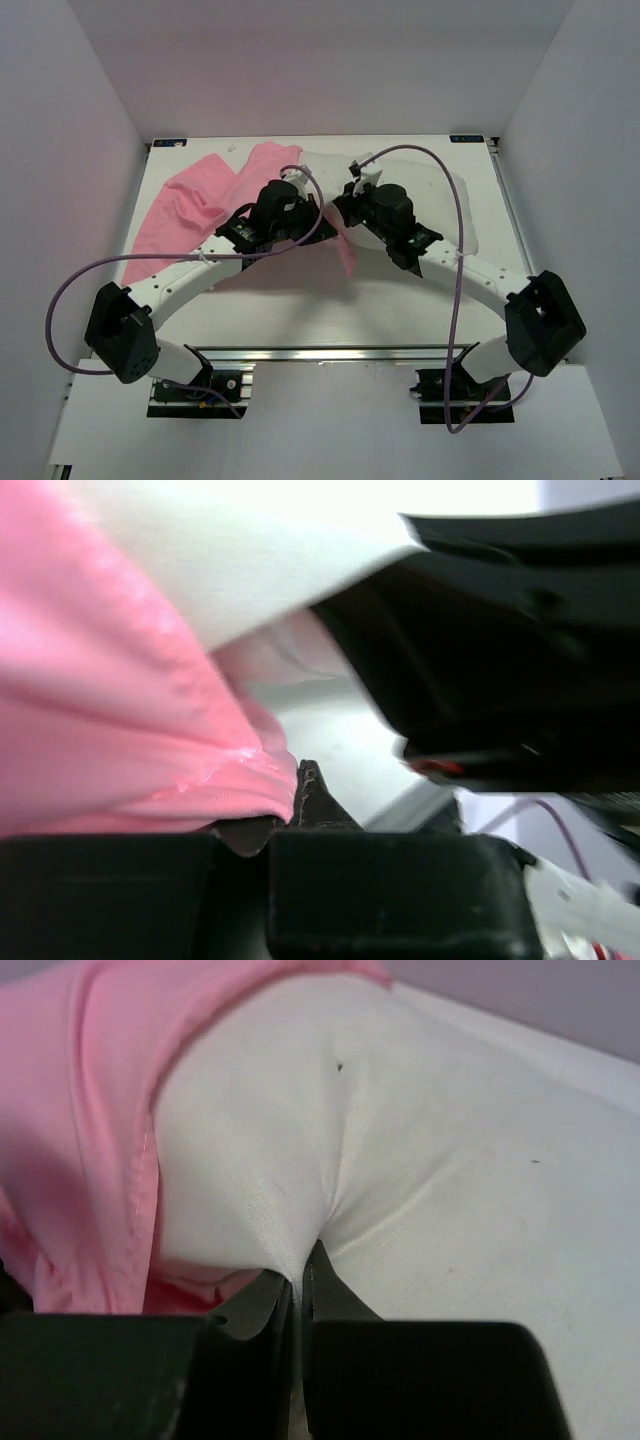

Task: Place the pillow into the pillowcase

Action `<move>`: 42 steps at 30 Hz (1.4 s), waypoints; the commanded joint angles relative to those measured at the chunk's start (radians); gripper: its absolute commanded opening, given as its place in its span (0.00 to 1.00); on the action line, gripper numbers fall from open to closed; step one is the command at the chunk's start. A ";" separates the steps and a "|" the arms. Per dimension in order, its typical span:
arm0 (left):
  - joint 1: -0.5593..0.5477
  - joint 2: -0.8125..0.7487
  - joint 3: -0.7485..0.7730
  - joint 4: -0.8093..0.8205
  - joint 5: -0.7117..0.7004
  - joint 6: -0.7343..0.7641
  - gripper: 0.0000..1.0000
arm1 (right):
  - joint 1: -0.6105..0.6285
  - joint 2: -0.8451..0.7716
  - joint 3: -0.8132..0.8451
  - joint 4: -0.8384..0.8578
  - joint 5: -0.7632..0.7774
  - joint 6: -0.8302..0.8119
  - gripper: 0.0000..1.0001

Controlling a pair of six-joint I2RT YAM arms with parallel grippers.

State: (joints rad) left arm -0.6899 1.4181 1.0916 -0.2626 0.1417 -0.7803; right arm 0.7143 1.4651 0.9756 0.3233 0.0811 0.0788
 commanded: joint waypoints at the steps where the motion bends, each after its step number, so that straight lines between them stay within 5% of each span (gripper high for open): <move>1: -0.046 -0.028 0.050 -0.009 0.103 0.023 0.00 | 0.045 -0.071 -0.024 0.296 0.087 0.128 0.00; 12: -0.094 0.004 0.031 0.022 0.210 -0.004 0.00 | 0.201 0.127 -0.179 0.255 0.198 0.324 0.00; 17: -0.097 -0.033 0.071 -0.134 0.133 0.029 0.34 | 0.208 0.049 -0.294 0.243 0.057 0.380 0.05; 21: -0.097 -0.059 0.106 -0.294 0.041 0.093 0.57 | 0.206 -0.105 -0.319 0.146 0.060 0.365 0.48; 22: -0.097 -0.059 0.126 -0.378 0.017 0.107 0.78 | 0.205 -0.130 -0.311 0.123 0.066 0.342 0.53; 24: -0.097 -0.059 0.201 -0.466 -0.042 0.151 0.96 | 0.205 -0.198 -0.287 -0.003 0.088 0.337 0.67; 30: -0.096 -0.081 0.361 -0.653 -0.265 0.188 0.98 | 0.169 -0.291 -0.160 -0.321 0.131 0.241 0.89; 34: -0.062 0.008 0.545 -0.775 -0.486 0.180 0.98 | 0.137 -0.310 -0.059 -0.455 0.169 0.127 0.89; 37: 0.072 0.123 0.666 -0.811 -0.472 0.210 0.98 | 0.085 -0.307 0.015 -0.480 0.154 0.056 0.89; 42: 0.220 0.286 0.819 -0.768 -0.473 0.365 0.98 | -0.130 -0.214 0.155 -0.455 -0.143 -0.069 0.89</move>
State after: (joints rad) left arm -0.6903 1.6283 1.8561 -0.9852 0.1402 -0.5430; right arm 0.6712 1.2762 1.0470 -0.0616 0.1871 0.1650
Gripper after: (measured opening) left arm 0.988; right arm 0.895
